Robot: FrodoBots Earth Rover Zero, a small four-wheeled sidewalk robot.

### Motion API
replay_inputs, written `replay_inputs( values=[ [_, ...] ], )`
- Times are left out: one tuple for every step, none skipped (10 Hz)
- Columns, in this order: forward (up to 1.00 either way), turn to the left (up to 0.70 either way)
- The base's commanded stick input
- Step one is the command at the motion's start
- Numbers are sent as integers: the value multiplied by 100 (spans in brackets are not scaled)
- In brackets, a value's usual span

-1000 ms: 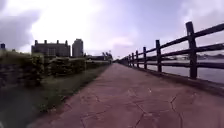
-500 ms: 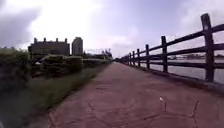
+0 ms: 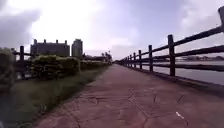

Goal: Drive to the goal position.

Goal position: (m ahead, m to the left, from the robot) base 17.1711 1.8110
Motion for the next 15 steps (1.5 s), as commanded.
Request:
replay_inputs(
  values=[
    [100, 0],
    [100, 0],
    [100, 0],
    [100, 0],
    [100, 0],
    [100, 0],
    [100, 0],
    [100, 0],
    [100, 0],
    [100, 0],
    [100, 0],
    [100, 0],
    [100, 0],
    [100, 0],
    [100, 0]
  ],
)
